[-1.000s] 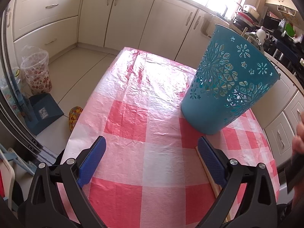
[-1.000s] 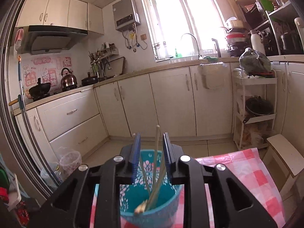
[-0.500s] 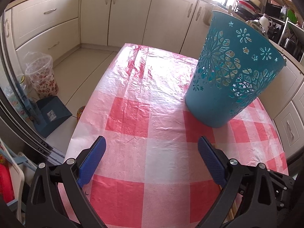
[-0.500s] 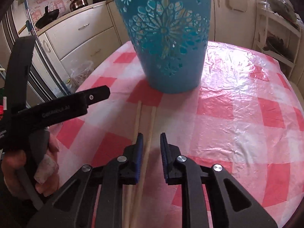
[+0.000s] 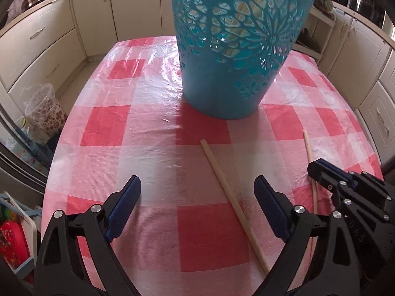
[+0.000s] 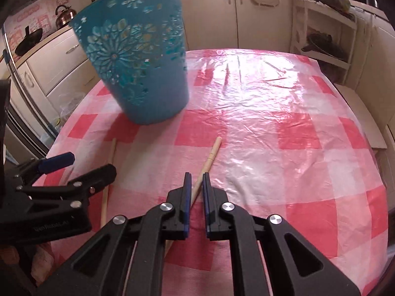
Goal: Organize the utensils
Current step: 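Close the left tool on a chopstick beside the basket, then lower the left tool's chopstick into the basket and release it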
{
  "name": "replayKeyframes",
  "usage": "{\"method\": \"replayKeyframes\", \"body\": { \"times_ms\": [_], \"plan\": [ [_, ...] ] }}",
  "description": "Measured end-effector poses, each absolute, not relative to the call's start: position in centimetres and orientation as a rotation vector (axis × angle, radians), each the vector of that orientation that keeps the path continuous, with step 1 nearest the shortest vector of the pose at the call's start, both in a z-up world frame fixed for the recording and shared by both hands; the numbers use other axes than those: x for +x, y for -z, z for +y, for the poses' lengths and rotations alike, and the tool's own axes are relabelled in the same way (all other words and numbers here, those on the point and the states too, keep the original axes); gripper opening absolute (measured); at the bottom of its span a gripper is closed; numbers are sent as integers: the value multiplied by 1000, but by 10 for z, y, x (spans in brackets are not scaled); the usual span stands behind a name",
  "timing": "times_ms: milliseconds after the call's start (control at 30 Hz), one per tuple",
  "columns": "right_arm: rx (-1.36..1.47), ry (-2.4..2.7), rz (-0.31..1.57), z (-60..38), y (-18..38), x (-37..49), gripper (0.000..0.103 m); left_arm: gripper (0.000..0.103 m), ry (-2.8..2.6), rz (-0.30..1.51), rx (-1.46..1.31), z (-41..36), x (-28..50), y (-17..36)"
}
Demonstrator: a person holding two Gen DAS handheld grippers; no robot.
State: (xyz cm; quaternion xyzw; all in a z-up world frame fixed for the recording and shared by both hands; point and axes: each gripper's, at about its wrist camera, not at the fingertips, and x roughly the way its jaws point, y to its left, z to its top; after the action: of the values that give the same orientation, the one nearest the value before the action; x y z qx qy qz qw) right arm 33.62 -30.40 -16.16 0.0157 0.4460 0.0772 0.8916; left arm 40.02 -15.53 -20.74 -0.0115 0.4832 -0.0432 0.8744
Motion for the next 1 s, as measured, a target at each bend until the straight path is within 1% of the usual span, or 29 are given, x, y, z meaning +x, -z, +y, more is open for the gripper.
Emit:
{"method": "replayKeyframes", "body": {
  "times_ms": [100, 167, 200, 267, 367, 467, 567, 667, 833, 900, 1000],
  "plan": [
    [69, -157, 928, -312, 162, 337, 10, 72, 83, 981, 29, -163, 398, 208],
    [84, -160, 928, -314, 161, 338, 10, 54, 101, 967, 39, -166, 398, 206],
    [87, -161, 928, -313, 161, 340, 10, 49, 113, 964, 45, -167, 398, 205],
    [95, -164, 928, -316, 161, 340, 10, 22, 159, 967, 48, -168, 399, 203],
    [106, -168, 929, -315, 162, 343, 10, 10, 239, 986, 18, -163, 401, 201],
    [115, -173, 930, -316, 162, 345, 10, 5, 281, 1014, -34, -153, 404, 201],
    [117, -177, 929, -320, 162, 341, 12, 5, 291, 1011, -50, -143, 401, 197],
    [113, -181, 927, -318, 163, 341, 15, 5, 307, 972, -74, -134, 393, 181],
    [103, -176, 923, -315, 163, 340, 16, 5, 342, 862, -148, -109, 372, 129],
    [106, -172, 924, -314, 163, 341, 16, 4, 356, 797, -173, -102, 369, 99],
    [102, -169, 923, -311, 163, 341, 19, 4, 371, 686, -222, -93, 374, 50]
  ]
}}
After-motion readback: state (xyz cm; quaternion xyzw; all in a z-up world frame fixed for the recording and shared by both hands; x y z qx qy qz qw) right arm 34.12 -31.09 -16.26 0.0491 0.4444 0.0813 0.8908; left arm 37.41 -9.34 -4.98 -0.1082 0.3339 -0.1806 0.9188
